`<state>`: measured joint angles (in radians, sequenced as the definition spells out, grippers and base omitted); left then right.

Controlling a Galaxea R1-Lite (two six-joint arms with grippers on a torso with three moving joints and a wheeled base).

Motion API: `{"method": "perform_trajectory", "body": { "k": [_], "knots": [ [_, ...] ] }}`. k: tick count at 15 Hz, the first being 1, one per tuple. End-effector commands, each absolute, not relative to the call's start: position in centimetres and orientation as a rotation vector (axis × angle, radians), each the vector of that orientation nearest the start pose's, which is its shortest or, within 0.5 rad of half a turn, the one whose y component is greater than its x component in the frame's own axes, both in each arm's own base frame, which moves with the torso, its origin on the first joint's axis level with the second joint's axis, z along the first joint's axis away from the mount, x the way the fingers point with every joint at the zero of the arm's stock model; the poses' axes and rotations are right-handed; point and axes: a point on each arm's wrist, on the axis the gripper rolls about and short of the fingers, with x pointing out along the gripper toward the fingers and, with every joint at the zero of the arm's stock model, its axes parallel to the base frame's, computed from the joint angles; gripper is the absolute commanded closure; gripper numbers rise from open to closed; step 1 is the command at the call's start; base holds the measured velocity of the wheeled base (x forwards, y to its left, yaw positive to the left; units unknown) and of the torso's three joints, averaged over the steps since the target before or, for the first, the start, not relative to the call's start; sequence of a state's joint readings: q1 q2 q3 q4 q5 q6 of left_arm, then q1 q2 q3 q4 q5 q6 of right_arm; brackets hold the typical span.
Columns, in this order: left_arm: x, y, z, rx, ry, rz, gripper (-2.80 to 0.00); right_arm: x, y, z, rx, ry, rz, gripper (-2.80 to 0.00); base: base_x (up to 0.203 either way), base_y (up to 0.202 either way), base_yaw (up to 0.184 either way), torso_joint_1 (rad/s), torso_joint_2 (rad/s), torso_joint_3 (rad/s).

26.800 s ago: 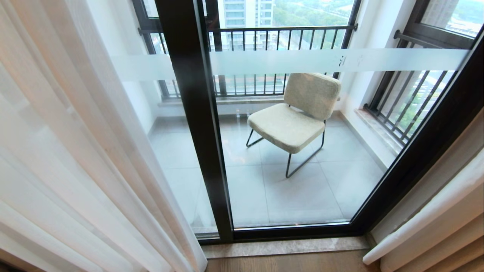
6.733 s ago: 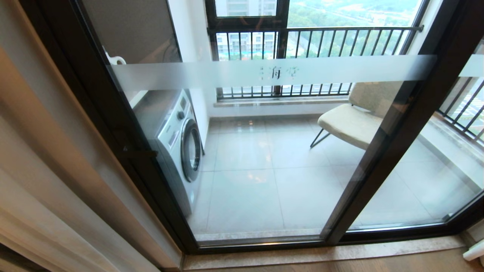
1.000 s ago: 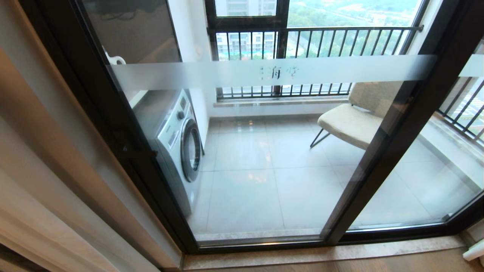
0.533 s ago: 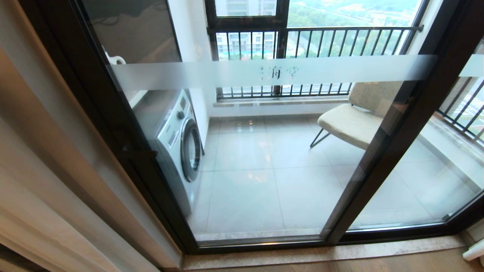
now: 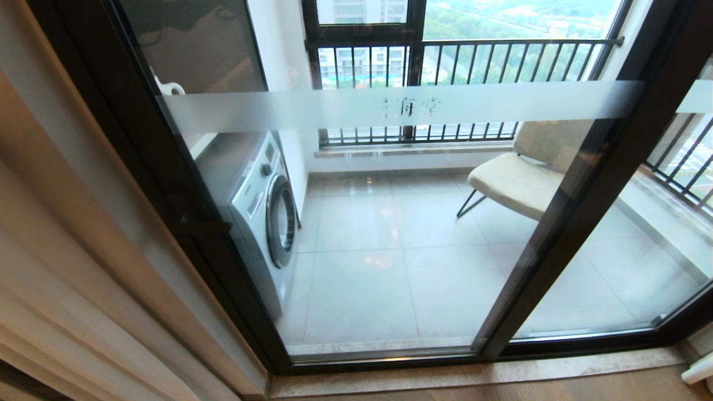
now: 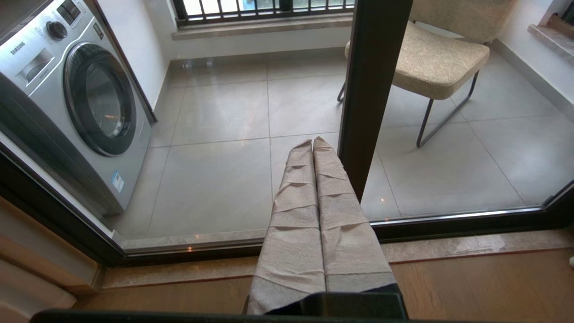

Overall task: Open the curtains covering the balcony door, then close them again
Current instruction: Close the inner curtains on both sides

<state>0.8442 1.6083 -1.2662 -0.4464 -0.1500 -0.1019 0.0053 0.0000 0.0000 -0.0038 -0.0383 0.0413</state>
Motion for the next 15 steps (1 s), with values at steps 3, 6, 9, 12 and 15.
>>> {"method": "perform_trajectory", "body": {
  "k": [3, 6, 9, 12, 15],
  "knots": [
    [20.9, 21.6, 32.6, -0.043, -0.139, 0.654, 0.00, -2.3, -0.1, 7.6, 0.041, -0.003, -0.032, 0.00, 0.000, 0.000, 0.000, 0.000, 0.00, 0.000],
    [21.3, 20.1, 33.2, -0.037, -0.156, 0.608, 0.00, -2.3, -0.1, 7.6, 0.041, -0.002, -0.032, 0.00, 0.000, 0.000, 0.000, 0.000, 0.00, 0.000],
    [21.6, 18.3, 33.9, -0.027, -0.172, 0.488, 0.00, -2.3, -0.1, 7.6, 0.041, -0.004, -0.032, 0.00, 0.000, 0.000, 0.000, 0.000, 0.00, 0.000],
    [20.7, 16.2, 35.1, -0.014, -0.201, 0.413, 0.00, -2.3, -0.1, 7.6, 0.041, -0.004, -0.032, 0.00, 0.000, 0.000, 0.000, 0.000, 0.00, 0.000],
    [19.9, 13.5, 35.6, -0.012, -0.225, 0.342, 0.00, -2.3, -0.1, 7.6, 0.041, -0.004, -0.032, 0.00, 0.000, 0.000, 0.000, 0.000, 0.00, 0.000]
  ]
}}
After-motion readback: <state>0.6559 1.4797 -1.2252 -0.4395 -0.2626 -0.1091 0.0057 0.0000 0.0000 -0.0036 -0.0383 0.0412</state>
